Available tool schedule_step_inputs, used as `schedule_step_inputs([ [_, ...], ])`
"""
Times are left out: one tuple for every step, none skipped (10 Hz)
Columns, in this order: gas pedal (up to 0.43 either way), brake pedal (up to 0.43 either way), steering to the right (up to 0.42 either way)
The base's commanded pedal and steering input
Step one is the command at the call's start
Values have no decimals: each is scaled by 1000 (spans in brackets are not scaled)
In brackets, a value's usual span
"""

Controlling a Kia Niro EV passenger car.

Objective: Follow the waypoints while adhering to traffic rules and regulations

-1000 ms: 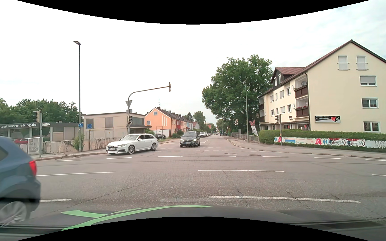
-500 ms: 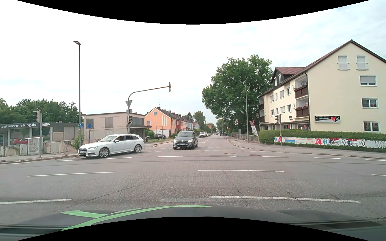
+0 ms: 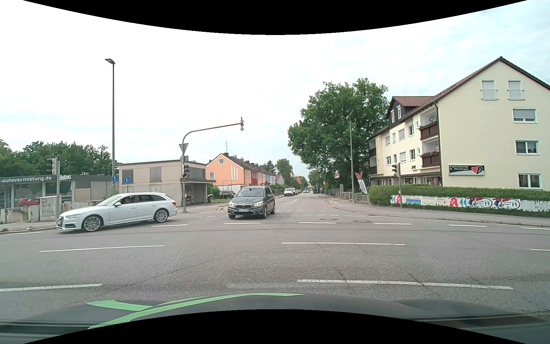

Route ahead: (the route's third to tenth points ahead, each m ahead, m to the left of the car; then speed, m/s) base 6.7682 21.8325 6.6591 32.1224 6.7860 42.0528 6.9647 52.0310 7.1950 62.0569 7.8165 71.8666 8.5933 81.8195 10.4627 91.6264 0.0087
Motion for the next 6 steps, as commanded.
schedule_step_inputs([
  [0,177,-100],
  [0,177,-100],
  [0,146,-100],
  [0,30,-99],
  [0,0,-96],
  [0,0,-95],
])
